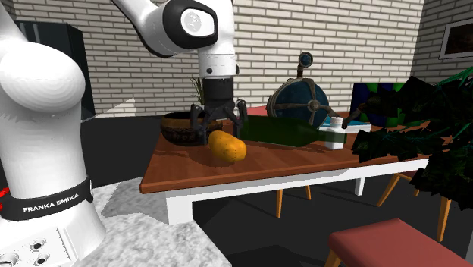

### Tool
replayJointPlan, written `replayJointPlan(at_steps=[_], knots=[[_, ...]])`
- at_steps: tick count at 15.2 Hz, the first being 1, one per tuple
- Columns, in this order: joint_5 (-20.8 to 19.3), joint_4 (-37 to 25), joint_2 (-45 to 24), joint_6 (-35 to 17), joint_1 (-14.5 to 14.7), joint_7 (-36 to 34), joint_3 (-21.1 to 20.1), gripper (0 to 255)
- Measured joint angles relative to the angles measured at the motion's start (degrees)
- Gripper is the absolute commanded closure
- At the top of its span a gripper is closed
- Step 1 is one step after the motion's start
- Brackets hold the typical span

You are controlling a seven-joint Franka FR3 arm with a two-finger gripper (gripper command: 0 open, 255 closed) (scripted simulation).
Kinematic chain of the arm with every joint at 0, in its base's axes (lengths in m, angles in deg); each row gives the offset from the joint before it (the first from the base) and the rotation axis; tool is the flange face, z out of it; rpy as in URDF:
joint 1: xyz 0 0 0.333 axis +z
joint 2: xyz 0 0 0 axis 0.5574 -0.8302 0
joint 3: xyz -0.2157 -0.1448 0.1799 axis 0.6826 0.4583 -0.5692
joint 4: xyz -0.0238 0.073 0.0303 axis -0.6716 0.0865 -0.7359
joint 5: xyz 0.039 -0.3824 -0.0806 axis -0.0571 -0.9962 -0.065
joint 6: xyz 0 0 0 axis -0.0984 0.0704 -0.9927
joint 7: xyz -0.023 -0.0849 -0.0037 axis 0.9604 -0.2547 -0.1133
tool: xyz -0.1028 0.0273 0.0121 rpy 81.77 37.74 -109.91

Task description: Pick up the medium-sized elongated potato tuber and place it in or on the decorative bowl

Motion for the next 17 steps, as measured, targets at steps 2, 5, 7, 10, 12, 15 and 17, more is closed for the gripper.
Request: replayJointPlan(at_steps=[2,5,7,10,12,15,17], knots=[[-0.01,0.32,-0.87,-1.21,0.21,0.00,0.29,0],[-0.03,0.42,-1.03,-1.49,0.23,-0.01,0.34,0],[-0.03,0.43,-1.05,-1.53,0.24,0.00,0.35,0],[-0.02,0.42,-1.04,-1.53,0.25,0.00,0.34,255],[-0.01,0.43,-1.04,-1.53,0.25,0.00,0.35,255],[-0.01,0.43,-1.03,-1.52,0.25,0.00,0.34,255],[-0.01,0.43,-1.03,-1.50,0.26,-0.01,0.34,255]])
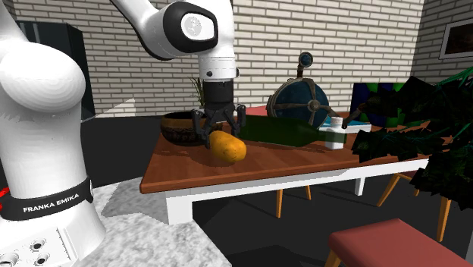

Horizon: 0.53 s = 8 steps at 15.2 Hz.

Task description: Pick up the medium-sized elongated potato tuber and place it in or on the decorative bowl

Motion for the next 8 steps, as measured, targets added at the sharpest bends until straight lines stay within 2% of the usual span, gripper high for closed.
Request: replayJointPlan(at_steps=[8], knots=[[0.59,-2.35,3.91,6.17,-0.38,-0.24,-1.75,255]])
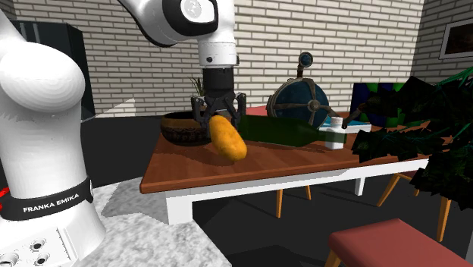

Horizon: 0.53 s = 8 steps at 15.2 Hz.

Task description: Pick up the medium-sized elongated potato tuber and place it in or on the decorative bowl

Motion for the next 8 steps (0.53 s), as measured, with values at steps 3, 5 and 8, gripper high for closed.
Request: replayJointPlan(at_steps=[3,5,8], knots=[[0.49,-1.46,1.82,3.26,-0.02,-0.18,-1.00,255],[0.78,-2.38,3.02,5.36,-0.08,-0.26,-1.63,255],[1.21,-3.88,4.14,7.97,-0.06,-0.22,-2.29,255]])
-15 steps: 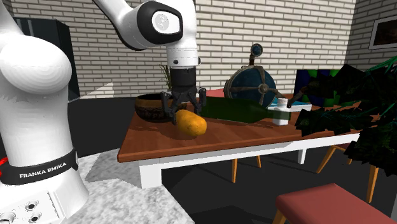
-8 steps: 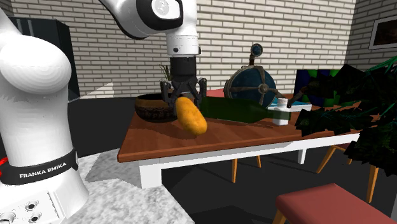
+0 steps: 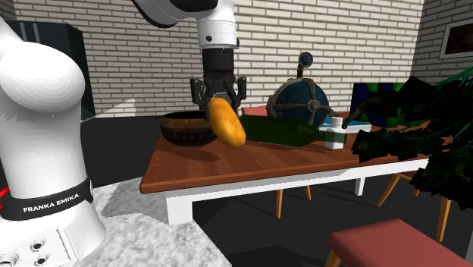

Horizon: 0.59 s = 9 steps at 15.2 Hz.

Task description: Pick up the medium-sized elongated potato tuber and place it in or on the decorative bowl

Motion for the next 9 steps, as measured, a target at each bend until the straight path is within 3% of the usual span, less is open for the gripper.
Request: replayJointPlan(at_steps=[9], knots=[[1.55,-5.02,3.05,8.07,0.31,-0.22,-2.39,255]])
